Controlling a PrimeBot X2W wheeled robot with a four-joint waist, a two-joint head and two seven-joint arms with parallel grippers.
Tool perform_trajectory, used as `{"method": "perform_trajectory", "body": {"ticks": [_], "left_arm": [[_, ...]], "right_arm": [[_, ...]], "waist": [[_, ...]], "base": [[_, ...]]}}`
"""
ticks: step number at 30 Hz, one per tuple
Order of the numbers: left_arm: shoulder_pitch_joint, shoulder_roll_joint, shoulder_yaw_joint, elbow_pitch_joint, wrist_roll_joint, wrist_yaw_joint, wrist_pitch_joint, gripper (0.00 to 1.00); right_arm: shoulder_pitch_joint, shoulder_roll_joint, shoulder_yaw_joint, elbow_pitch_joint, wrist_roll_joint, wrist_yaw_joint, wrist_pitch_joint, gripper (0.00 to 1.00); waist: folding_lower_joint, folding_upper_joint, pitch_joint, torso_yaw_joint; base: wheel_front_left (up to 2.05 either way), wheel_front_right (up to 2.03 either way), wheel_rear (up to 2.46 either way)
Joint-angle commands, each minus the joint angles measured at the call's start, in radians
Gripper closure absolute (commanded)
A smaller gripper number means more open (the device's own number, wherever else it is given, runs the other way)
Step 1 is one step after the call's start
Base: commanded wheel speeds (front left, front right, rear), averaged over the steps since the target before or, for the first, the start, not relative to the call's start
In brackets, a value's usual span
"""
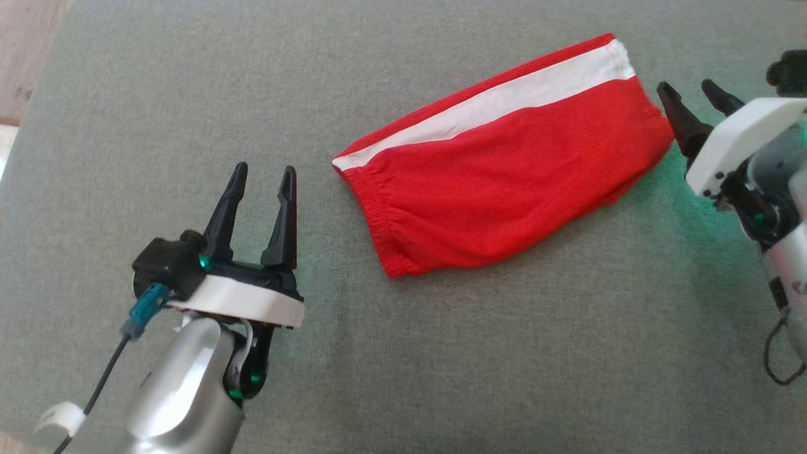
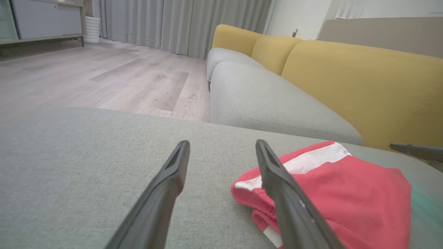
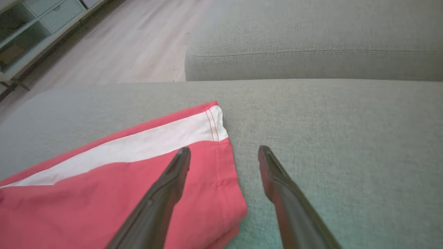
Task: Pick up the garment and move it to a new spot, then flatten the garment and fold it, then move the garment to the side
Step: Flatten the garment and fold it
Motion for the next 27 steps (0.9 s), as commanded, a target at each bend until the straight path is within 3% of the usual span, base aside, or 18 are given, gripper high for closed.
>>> {"method": "perform_trajectory", "body": {"ticks": [1, 12, 19, 20, 21, 27], "left_arm": [[-0.039, 0.014, 0.049, -0.02, 0.015, -0.005, -0.011, 0.0], [-0.031, -0.079, 0.125, 0.004, 0.117, -0.075, -0.011, 0.0], [-0.019, -0.101, 0.159, 0.013, 0.137, -0.09, -0.011, 0.0], [-0.017, -0.102, 0.163, 0.015, 0.139, -0.091, -0.011, 0.0], [-0.015, -0.103, 0.168, 0.015, 0.138, -0.092, -0.011, 0.0], [0.002, -0.102, 0.191, 0.016, 0.139, -0.094, -0.011, 0.0]], "right_arm": [[-0.036, 0.007, 0.005, -0.022, -0.014, 0.007, -0.001, 0.0], [-0.132, 0.058, -0.01, 0.201, -0.23, 0.007, 0.004, 0.0], [-0.111, 0.119, 0.005, 0.282, -0.243, 0.007, 0.081, 0.0], [-0.108, 0.123, 0.01, 0.283, -0.241, 0.007, 0.087, 0.6], [-0.105, 0.127, 0.012, 0.279, -0.238, 0.007, 0.084, 1.0], [-0.091, 0.127, -0.007, 0.26, -0.214, 0.007, 0.04, 1.0]], "waist": [[0.0001, 0.0, 0.016, 0.013], [0.0001, 0.0, 0.076, 0.079], [0.0001, 0.0, 0.063, 0.079], [0.0001, 0.0, 0.06, 0.076], [0.0001, 0.0, 0.057, 0.071], [0.0001, 0.0, 0.026, 0.028]], "base": [[0.0, 0.0, 0.0], [0.0, 0.0, 0.0], [0.0, 0.0, 0.0], [0.0, 0.0, 0.0], [0.0, 0.0, 0.0], [0.0, 0.0, 0.0]]}}
